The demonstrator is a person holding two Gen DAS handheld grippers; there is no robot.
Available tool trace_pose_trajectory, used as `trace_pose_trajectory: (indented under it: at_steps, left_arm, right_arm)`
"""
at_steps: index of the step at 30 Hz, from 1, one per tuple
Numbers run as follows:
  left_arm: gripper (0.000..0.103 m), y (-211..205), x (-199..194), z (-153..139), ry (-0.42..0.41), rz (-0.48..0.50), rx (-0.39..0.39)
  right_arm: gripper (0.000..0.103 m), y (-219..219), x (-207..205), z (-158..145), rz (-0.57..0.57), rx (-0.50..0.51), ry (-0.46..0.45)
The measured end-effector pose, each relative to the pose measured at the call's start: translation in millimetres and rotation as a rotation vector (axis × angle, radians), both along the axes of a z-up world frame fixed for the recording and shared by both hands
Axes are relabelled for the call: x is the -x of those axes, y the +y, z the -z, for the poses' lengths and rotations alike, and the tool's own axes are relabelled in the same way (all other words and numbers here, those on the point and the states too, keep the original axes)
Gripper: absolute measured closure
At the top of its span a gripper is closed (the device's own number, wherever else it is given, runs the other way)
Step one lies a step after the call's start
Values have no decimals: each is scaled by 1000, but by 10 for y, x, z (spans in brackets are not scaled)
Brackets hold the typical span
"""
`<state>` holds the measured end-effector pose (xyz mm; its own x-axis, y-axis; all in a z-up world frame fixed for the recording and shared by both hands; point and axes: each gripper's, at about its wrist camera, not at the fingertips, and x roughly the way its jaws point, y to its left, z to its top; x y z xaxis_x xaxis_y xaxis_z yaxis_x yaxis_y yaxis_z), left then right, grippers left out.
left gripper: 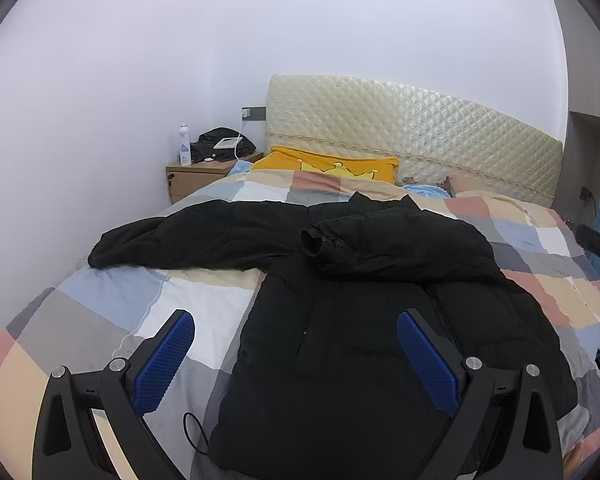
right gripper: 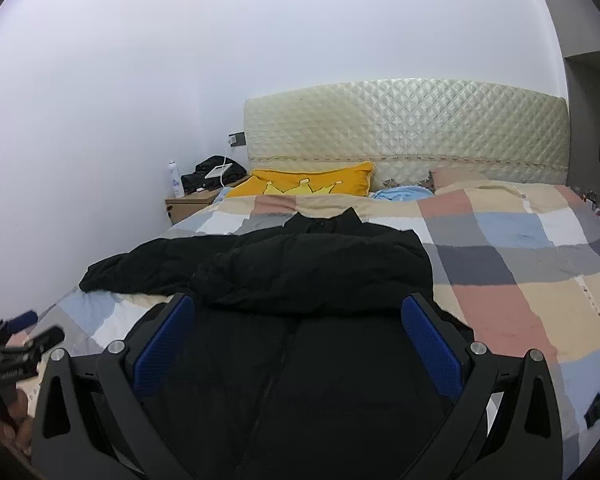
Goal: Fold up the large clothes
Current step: 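Lay the sleeve on the jacket body and open the right tool, then reach the left tool to the other sleeve cuff and close on it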
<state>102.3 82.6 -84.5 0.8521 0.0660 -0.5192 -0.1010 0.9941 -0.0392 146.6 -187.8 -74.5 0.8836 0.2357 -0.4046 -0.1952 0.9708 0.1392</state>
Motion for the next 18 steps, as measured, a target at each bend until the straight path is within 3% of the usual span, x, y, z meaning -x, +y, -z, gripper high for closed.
trace_pose_trajectory:
  at_steps: [18]
  left_arm:
    - [1,-74,-68,114,65,4,1]
  right_arm:
    - [0,-56,536,491,-35,68,122]
